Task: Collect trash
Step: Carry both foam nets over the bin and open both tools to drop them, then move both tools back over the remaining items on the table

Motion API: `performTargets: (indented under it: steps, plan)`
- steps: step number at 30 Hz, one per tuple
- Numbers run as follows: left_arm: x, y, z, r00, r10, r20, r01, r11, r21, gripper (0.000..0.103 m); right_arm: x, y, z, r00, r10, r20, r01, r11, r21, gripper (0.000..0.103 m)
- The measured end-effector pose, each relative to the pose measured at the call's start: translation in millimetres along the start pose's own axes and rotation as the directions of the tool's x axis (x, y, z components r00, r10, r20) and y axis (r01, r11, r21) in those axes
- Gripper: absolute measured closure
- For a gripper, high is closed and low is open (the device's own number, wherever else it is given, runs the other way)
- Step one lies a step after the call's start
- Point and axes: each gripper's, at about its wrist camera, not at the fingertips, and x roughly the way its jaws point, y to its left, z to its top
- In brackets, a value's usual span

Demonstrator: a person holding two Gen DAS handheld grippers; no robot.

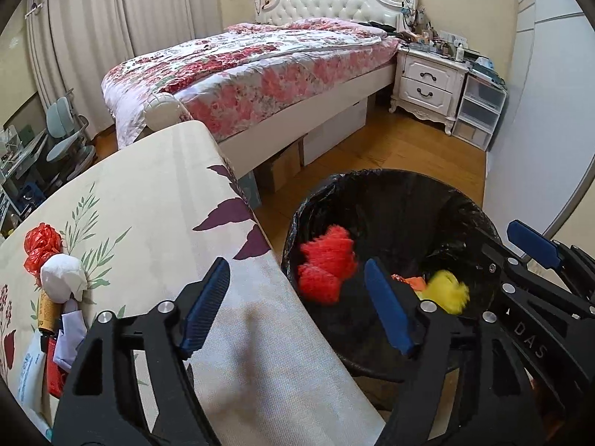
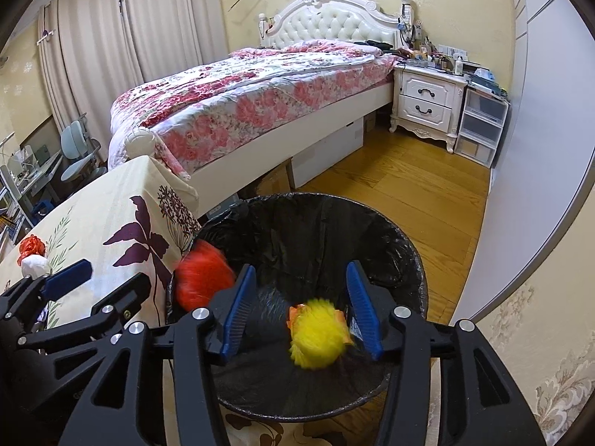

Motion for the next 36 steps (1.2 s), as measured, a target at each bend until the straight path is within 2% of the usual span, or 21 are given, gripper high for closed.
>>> performTargets:
  steps: [9, 17, 28, 36]
  plan:
    - [-25.2, 21.6, -8.5, 1.0, 0.026, 0.007, -0.025, 0.999, -0.037, 0.022, -13.9, 9.1, 1.1, 1.0, 0.0, 0.013, 0.0, 1.0, -0.007, 0.045]
    - [-52.0, 56.1, -33.8, 0.997, 0.072, -0.01, -0.073, 0.993, -0.093, 0.022, -29.5, 34.1, -10.2, 0.999, 0.044, 0.006, -0.044, 0.998, -0.038, 0.042]
    - [-90.8, 114.7, -74.8, 0.988, 0.15, -0.035, -0.154, 0.967, -0.205, 0.022, -51.1, 87.7, -37.0, 0.991, 0.131, -0.025, -0.133, 0.982, -0.136, 0.042]
    - [-111.8, 148.9, -111.9, 0.975, 0.204, -0.087, -0.22, 0.938, -0.267, 0.022, -61.5, 123.2, -52.7, 0.981, 0.188, -0.053, -0.195, 0.96, -0.2, 0.042]
